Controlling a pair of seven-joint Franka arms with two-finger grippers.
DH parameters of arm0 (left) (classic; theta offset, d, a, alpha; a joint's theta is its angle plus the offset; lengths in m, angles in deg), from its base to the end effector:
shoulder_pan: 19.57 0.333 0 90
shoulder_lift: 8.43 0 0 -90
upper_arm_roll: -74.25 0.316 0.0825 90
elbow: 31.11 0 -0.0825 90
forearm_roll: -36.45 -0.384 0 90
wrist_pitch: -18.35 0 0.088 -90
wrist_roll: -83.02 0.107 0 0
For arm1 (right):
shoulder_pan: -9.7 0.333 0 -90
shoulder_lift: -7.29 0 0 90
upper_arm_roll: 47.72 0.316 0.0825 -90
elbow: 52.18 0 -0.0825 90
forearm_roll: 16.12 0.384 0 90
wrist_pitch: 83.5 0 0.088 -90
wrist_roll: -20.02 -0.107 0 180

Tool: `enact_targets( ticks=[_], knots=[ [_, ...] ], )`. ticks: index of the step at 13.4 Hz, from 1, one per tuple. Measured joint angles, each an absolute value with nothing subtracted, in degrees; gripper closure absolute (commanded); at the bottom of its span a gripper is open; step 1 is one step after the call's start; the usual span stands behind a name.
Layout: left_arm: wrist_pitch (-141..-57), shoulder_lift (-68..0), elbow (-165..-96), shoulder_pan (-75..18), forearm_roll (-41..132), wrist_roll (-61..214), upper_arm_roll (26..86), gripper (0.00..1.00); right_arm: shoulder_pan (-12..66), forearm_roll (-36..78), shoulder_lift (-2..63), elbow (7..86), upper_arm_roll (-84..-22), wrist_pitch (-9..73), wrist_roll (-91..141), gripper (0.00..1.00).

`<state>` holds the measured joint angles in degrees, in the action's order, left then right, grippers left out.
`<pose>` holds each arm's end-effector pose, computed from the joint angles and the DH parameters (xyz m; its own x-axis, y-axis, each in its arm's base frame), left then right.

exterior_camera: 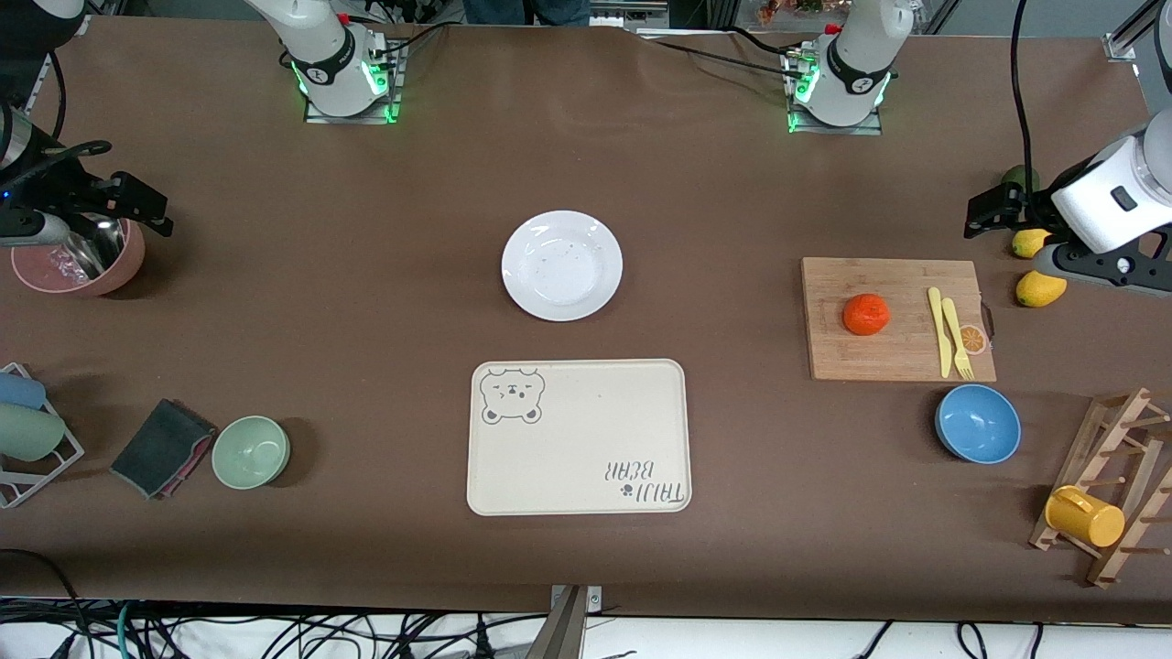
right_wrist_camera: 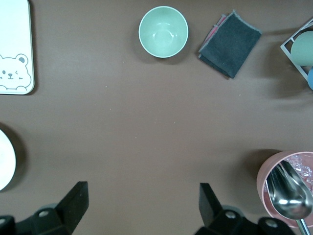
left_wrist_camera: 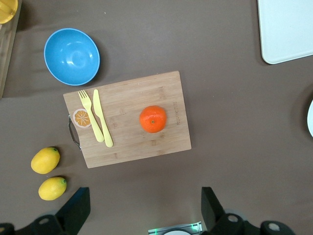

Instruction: Place orange and plate with both arms

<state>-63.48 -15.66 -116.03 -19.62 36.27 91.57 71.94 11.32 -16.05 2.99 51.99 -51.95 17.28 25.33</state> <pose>0.5754 -0.0219 0.5832 0.9660 -0.1888 -0.1768 -0.1867 -0.9820 0.0285 0.5402 -0.0257 0.5641 0.9988 0.0470 0.0162 0.0471 -0.9989 -0.0053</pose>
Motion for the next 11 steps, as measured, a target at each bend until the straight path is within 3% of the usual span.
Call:
enact_targets(
  ticks=[11],
  knots=[
    [-63.1,-15.7,-116.0,-19.6,36.3,91.6,71.9,0.0,11.3,-16.0,3.1,52.0,-52.7,17.3,25.3,0.0]
  ],
)
